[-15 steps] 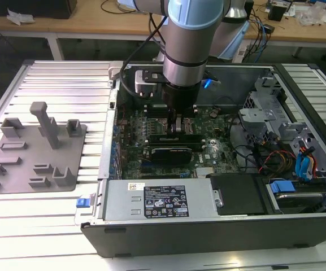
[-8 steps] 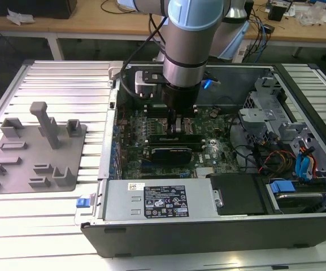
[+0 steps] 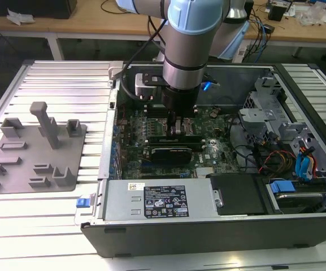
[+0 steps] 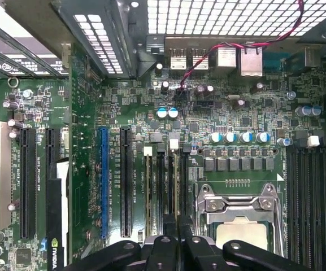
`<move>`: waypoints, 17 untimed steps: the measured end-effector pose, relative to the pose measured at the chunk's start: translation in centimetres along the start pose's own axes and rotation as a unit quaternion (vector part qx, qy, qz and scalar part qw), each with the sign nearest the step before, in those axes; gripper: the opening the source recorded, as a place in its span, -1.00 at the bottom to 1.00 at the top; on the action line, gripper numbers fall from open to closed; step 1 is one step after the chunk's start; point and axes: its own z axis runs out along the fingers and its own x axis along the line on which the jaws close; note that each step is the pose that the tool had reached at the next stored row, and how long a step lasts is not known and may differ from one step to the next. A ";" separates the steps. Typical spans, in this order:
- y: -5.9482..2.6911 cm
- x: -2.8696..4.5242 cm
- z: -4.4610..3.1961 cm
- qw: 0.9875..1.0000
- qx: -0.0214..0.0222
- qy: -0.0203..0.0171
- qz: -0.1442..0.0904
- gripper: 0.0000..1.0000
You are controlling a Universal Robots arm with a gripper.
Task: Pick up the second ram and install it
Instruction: 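Insert the second ram into the second slot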
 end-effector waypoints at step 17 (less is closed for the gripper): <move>0.02 -0.02 -0.55 1.000 0.000 0.000 0.000 -0.65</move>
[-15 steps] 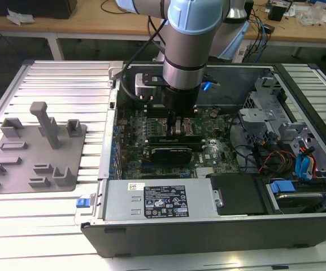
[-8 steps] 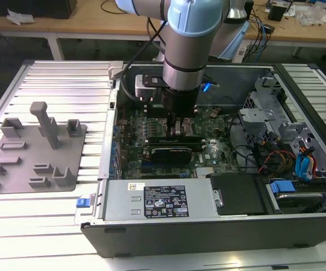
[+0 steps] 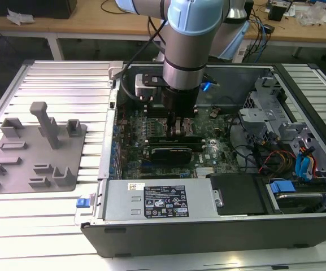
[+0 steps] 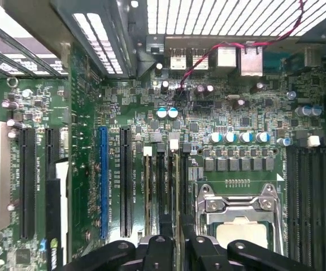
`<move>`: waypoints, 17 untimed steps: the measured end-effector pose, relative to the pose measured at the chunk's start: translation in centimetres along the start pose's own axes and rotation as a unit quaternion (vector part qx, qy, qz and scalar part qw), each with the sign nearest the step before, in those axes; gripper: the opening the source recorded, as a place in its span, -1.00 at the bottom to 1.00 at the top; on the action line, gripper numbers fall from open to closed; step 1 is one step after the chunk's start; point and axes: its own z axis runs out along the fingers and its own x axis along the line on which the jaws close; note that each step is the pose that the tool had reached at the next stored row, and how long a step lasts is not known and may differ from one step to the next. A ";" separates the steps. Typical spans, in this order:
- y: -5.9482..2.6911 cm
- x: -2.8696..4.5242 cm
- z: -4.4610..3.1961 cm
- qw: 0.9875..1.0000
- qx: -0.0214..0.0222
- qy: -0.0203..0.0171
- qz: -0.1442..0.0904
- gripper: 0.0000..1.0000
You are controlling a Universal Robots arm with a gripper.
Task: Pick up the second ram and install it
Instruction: 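Insert the second ram into the second slot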
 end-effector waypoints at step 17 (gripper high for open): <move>-1.48 -0.07 -1.99 1.000 0.000 -0.002 0.000 -0.82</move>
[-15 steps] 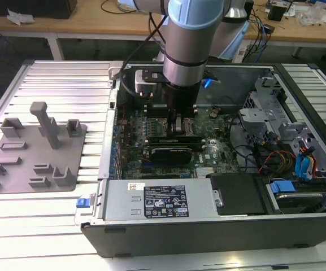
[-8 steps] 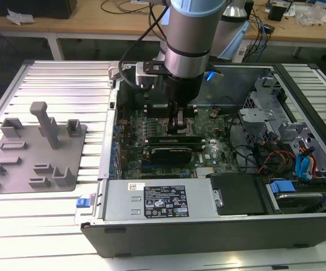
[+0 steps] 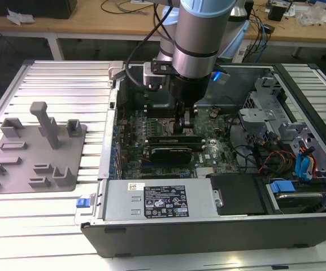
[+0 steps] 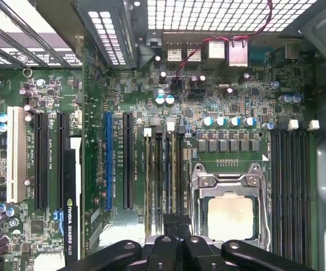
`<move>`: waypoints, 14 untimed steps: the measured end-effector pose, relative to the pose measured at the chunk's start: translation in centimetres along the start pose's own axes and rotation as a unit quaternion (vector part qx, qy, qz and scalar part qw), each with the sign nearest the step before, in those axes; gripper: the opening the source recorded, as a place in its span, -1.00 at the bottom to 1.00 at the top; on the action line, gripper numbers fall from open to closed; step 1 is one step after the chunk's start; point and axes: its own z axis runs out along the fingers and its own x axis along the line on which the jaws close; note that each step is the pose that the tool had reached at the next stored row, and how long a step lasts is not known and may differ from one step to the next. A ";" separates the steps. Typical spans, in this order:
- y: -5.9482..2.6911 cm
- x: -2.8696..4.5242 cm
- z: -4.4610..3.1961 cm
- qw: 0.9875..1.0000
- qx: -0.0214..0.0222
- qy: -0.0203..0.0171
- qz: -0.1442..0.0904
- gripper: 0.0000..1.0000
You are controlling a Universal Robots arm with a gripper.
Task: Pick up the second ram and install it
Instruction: 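Insert the second ram into the second slot, then press down the second ram until it locks into place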
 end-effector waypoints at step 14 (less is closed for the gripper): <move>-0.26 0.00 -0.01 1.000 0.000 0.000 0.000 -0.84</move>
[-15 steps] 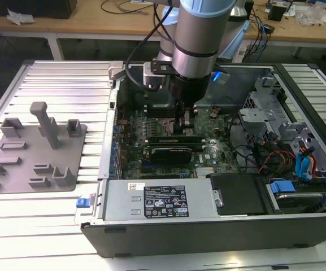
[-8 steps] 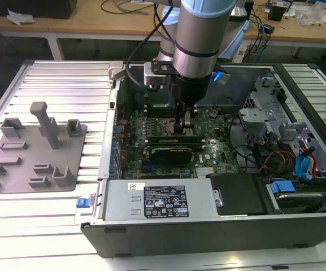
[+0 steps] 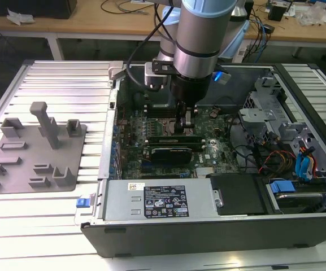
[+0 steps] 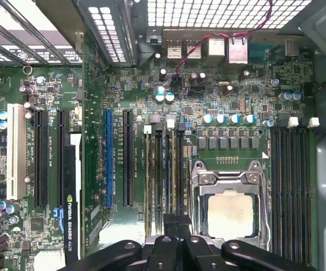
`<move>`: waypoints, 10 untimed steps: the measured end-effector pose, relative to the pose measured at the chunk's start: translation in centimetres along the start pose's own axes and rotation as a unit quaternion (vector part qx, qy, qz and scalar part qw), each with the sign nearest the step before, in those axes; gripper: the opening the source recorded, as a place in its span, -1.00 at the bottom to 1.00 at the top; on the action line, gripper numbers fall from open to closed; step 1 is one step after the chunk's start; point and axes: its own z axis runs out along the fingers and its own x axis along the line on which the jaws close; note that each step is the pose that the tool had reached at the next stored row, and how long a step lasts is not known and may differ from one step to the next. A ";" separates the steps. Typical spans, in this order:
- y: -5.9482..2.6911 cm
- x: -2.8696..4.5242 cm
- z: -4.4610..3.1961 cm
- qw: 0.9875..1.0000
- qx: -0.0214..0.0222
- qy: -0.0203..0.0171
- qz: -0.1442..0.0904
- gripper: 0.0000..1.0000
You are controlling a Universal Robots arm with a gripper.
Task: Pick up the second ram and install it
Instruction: 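Press down the second ram until it locks into place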
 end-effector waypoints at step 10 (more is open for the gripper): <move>-0.69 -0.01 -0.02 1.000 0.000 0.000 0.000 -0.84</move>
